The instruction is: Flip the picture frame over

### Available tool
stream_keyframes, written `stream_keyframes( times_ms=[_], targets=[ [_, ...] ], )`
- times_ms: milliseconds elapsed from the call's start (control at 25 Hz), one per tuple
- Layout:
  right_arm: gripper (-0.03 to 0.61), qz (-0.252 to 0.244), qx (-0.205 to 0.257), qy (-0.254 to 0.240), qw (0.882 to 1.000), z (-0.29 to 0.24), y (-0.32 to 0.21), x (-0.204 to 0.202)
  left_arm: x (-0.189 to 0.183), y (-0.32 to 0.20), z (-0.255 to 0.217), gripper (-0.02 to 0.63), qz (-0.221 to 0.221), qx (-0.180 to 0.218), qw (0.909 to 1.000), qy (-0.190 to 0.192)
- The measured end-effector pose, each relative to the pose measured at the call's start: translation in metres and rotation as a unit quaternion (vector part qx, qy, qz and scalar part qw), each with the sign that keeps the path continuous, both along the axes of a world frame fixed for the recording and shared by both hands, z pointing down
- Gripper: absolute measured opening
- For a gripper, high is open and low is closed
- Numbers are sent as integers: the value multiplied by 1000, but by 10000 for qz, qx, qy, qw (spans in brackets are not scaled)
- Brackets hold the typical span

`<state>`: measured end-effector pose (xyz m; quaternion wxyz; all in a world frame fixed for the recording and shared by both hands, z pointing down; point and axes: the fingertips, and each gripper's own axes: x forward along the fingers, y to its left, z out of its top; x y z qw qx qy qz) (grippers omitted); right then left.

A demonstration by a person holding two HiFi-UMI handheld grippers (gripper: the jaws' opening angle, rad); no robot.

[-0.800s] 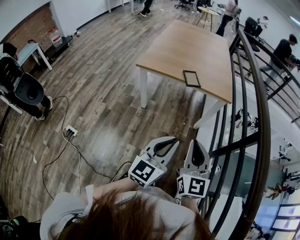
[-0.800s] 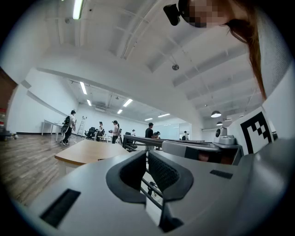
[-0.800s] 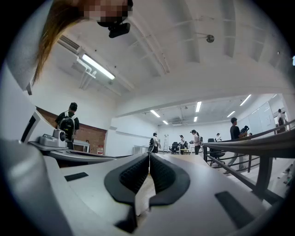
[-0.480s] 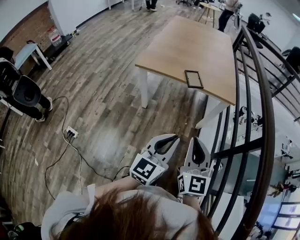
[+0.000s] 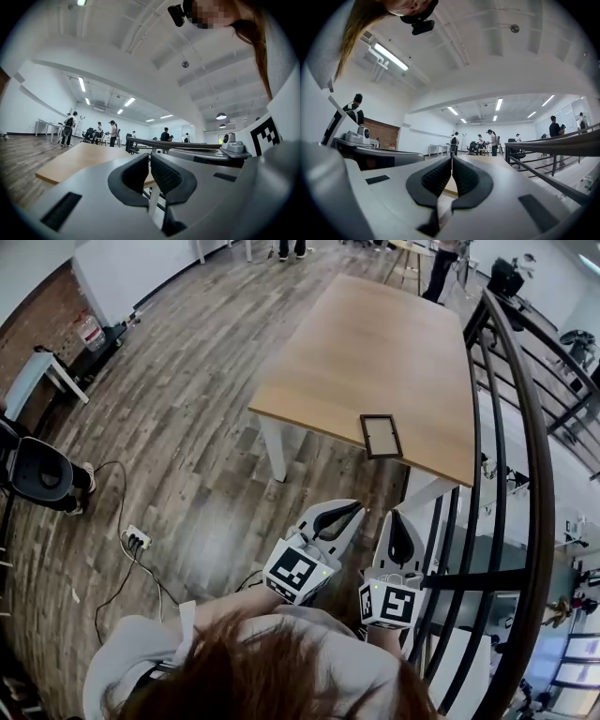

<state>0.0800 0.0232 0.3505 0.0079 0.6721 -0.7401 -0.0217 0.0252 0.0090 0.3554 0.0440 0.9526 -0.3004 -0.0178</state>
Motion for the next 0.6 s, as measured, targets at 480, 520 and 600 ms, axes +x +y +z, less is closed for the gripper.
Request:
stream_keyframes(
  times_ms=[480, 520, 600],
  targets=[
    [15, 153, -308, -162, 9993, 22, -110, 14, 12, -116, 25, 20, 99, -283, 9994, -152],
    [15, 153, -353, -172, 9991, 24, -115, 15, 14, -119, 27, 20, 107, -326, 9993, -160],
    [15, 132, -428, -186, 9988, 28, -125, 18, 17, -128, 29, 20, 108, -385, 9991, -152]
  ],
)
